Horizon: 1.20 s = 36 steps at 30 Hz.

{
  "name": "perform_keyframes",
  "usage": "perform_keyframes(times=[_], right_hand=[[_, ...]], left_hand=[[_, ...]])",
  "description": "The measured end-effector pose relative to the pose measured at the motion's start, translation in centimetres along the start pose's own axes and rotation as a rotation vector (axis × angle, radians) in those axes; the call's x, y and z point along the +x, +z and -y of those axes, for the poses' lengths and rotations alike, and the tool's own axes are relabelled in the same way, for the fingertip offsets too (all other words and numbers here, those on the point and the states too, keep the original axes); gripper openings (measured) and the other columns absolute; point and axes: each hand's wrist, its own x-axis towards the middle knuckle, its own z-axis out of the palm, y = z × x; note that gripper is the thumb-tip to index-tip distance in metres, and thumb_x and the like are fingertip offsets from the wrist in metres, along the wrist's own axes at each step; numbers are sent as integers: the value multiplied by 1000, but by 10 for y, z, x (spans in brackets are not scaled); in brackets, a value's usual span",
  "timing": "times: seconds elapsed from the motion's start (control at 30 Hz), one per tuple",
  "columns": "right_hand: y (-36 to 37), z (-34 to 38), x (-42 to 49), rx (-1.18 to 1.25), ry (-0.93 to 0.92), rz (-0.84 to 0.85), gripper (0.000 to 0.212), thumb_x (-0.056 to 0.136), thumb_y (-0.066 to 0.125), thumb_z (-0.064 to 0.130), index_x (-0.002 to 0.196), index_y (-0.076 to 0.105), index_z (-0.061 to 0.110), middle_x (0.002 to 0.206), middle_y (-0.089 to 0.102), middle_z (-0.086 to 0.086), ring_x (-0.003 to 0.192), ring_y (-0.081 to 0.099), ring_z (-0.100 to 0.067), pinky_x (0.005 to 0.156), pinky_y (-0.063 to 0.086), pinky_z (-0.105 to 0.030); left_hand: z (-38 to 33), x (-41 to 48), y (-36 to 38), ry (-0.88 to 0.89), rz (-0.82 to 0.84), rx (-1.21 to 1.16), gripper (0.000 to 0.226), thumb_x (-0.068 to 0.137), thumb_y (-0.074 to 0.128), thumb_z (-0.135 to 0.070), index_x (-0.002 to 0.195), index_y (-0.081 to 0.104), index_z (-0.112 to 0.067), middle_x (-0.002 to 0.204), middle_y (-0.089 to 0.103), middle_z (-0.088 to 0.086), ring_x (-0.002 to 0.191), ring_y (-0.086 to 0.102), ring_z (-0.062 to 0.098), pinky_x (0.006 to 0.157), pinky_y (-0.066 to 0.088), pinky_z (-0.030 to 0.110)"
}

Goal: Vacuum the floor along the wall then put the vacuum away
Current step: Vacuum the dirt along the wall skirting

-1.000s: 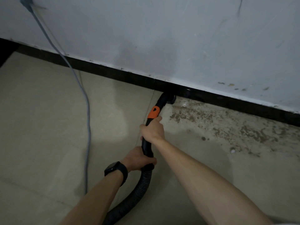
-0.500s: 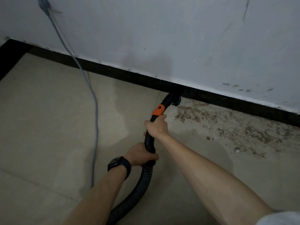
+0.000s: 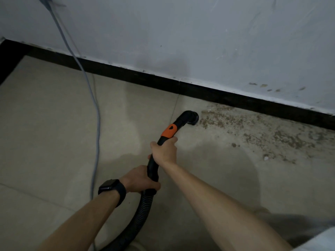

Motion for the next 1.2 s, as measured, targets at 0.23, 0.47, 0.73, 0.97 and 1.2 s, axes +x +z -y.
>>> perform_keyframes(times=[0.23,0.47,0.73,0.97,1.2], right_hand=[[8,-23,-17,-2,-17,-48,41,95,58,15,122,28,18,85,61,-6,62,72,-31,64,63,-50],[16,-44,-31,-18,-47,-45,44,95,59,13,125,28,18,80,62,-6,60,72,-32,57,62,-46],[58,-49,-42,-74,-45,107,42,95,58,14,122,26,21,81,61,-2,56,68,-23,58,62,-40],[50,-35,-24,-71,5,-51,41,95,58,21,123,29,21,89,64,-7,64,74,-29,64,63,-48],[0,3,12,-10,4,-103,37,95,57,18,122,32,18,94,64,-10,53,69,-24,58,63,-39]], left_hand=[[20,-10,14,35,27,59,20,75,79,-30,77,63,-20,78,68,-3,70,65,13,62,53,25],[40,-20,31,34,9,66,24,75,78,-31,74,56,-23,69,61,-8,59,58,6,56,44,20],[83,-41,24,-30,-33,-79,21,67,77,-29,72,59,-19,71,65,-4,64,63,9,60,49,25],[55,-26,9,-9,-30,14,23,70,78,-29,72,56,-22,74,64,-5,67,61,12,60,47,25],[-3,9,-3,37,-33,82,25,71,78,-35,82,59,-21,85,68,-3,73,64,12,58,46,22]])
